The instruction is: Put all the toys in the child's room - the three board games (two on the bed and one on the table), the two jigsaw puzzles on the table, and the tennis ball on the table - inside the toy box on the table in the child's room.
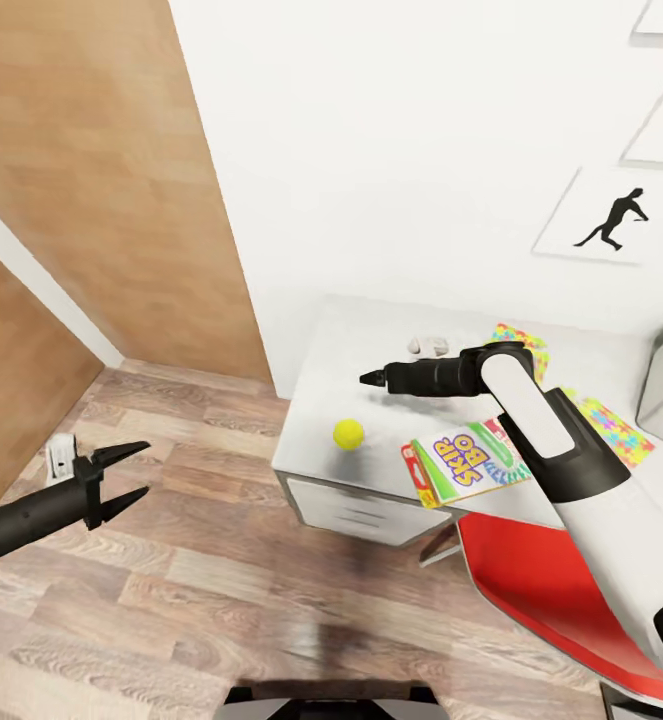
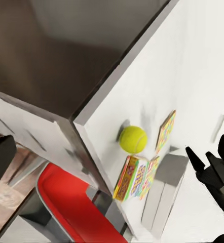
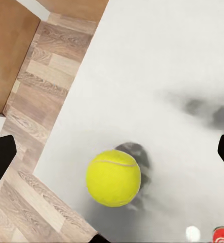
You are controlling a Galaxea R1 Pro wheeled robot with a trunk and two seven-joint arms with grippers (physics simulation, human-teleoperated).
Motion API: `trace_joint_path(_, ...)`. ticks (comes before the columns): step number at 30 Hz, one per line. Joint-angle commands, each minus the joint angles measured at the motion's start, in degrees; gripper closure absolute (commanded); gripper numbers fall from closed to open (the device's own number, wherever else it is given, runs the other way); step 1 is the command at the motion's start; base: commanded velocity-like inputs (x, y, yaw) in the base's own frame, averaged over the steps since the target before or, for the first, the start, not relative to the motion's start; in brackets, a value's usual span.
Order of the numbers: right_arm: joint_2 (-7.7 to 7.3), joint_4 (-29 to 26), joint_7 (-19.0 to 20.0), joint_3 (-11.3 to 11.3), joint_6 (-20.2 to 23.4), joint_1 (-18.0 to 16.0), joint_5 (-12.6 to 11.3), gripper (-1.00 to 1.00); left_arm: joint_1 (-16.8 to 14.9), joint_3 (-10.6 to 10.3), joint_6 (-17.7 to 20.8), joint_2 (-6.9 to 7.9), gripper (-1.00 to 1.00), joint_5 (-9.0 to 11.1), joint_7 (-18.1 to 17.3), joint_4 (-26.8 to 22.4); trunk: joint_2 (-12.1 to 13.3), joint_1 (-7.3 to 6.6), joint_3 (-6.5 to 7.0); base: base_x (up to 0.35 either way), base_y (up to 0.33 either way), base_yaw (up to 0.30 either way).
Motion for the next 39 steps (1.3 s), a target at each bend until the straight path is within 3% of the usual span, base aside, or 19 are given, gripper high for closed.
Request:
trace_joint_path(1,-0.06,-0.1,-0.6,0.1,0.0,-0.1,-0.6,-1.00,0.0,0.0,0.1,0.00,-1.00,0.6,0.6,0.0,-0.1,0.03,-0.04,0.000,0.000,0.270)
trace_joint_path(3,0.01,0.2,-0.9,0.1,0.0,-0.2,-0.6,-1.00,1.4,0.7,0.3,0.01,-1.00,-1.5,0.6,0.0,-0.1,0.03,0.03,0.000,0.000,0.270)
trace_joint_path(6,0.03,0.4,-1.1,0.0,0.0,-0.2,-0.5,-1.00,1.9,0.9,0.3,-0.05,-1.00,-2.7,0.6,0.0,-0.1,0.03,0.15,0.000,0.000,0.270)
trace_joint_path(8,0.08,0.6,-1.2,0.0,0.0,-0.3,-0.2,-1.00,2.8,1.2,0.4,-0.22,-1.00,-4.8,0.6,0.1,-0.1,0.03,0.22,0.000,0.000,0.270)
trace_joint_path(11,0.13,0.7,-1.4,0.0,0.0,-0.4,0.5,-1.00,3.4,1.4,0.5,-0.46,-1.00,-6.5,0.6,0.2,-0.1,0.03,0.33,0.000,0.000,0.270)
trace_joint_path(23,0.20,1.0,-2.0,-0.4,0.0,-0.3,5.3,-1.00,5.4,1.5,0.5,-2.33,-1.00,-11.2,0.7,0.7,-0.1,0.03,0.72,0.000,0.000,0.272)
trace_joint_path(26,0.21,1.8,-2.3,-0.4,0.0,-0.2,6.3,-1.00,6.3,1.5,0.4,-3.67,-1.00,-14.5,0.7,0.8,-0.1,0.03,0.77,0.000,0.000,0.221)
trace_joint_path(27,0.21,1.8,-2.3,-0.4,0.0,-0.2,6.3,-1.00,6.3,1.5,0.4,-3.67,-1.00,-14.5,0.7,0.8,-0.1,0.03,0.78,0.000,0.000,0.180)
trace_joint_path(29,0.21,3.0,-3.1,-0.4,0.0,-0.3,6.7,-1.00,7.0,1.5,0.2,-4.75,-1.00,-17.2,0.8,0.9,-0.1,0.03,0.80,0.000,0.000,0.130)
trace_joint_path(30,0.21,3.0,-3.1,-0.4,0.0,-0.3,6.7,-1.00,7.0,1.5,0.2,-4.75,-1.00,-17.2,0.8,0.9,-0.1,0.03,0.80,0.000,0.000,0.115)
trace_joint_path(32,0.21,4.4,-4.4,-0.4,0.0,-0.3,7.0,-1.00,7.5,1.4,0.1,-5.99,-1.00,-20.4,1.0,0.9,-0.1,0.03,0.82,0.000,0.000,0.083)
trace_joint_path(33,0.21,4.4,-4.4,-0.4,0.0,-0.3,7.0,-1.00,7.5,1.4,0.1,-5.99,-1.00,-20.4,1.0,0.9,-0.1,0.03,0.82,0.000,0.000,0.074)
trace_joint_path(35,0.21,5.6,-6.2,-0.4,0.0,-0.4,7.2,-1.00,7.9,1.4,0.0,-7.41,-1.00,-24.0,1.1,0.9,-0.1,0.03,0.83,0.000,0.000,0.053)
trace_joint_path(36,0.21,5.6,-6.2,-0.4,0.0,-0.4,7.2,-1.00,7.9,1.4,0.0,-7.41,-1.00,-24.0,1.1,0.9,-0.1,0.03,0.83,0.000,0.000,0.047)
trace_joint_path(38,0.21,6.4,-8.1,-0.3,0.0,-0.4,7.3,-1.00,8.1,1.3,-0.1,-8.90,-1.00,-28.1,1.2,0.9,-0.1,0.03,0.84,0.000,0.000,0.034)
trace_joint_path(39,0.21,6.4,-8.1,-0.3,0.0,-0.4,7.3,-1.00,8.1,1.3,-0.1,-8.90,-1.00,-28.1,1.2,0.9,-0.1,0.03,0.84,0.000,0.000,0.030)
